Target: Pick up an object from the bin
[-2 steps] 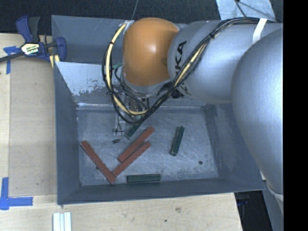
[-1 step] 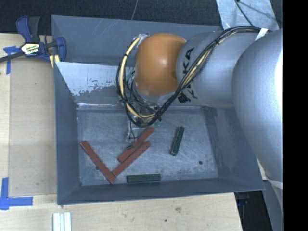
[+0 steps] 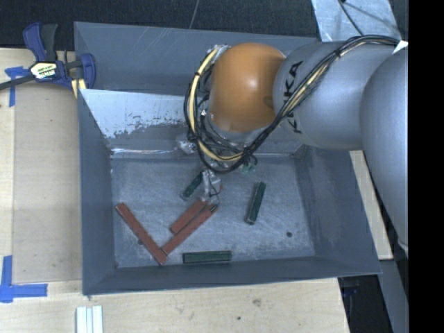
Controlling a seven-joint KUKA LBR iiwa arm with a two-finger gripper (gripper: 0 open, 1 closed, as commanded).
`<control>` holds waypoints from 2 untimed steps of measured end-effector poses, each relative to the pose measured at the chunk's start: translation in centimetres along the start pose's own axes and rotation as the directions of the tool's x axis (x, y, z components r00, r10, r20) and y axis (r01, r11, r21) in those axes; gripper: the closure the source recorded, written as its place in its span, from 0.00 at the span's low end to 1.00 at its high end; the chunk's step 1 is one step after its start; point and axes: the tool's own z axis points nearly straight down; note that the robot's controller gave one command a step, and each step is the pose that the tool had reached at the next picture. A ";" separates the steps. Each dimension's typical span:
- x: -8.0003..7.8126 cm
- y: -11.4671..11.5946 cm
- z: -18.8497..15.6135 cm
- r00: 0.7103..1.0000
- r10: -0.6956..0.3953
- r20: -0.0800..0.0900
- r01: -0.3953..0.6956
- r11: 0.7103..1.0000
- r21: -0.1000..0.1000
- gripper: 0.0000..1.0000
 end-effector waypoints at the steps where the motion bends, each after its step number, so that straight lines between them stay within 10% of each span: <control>1: 0.0 -0.8 -1.5 1.000 -0.023 0.005 0.023 1.000 0.002 0.00; 2: 0.6 -0.1 4.4 0.949 -0.316 0.001 0.316 0.949 0.001 0.00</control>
Offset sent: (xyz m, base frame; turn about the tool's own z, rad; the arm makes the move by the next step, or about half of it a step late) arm -0.0073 -0.0023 -0.0474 -0.3242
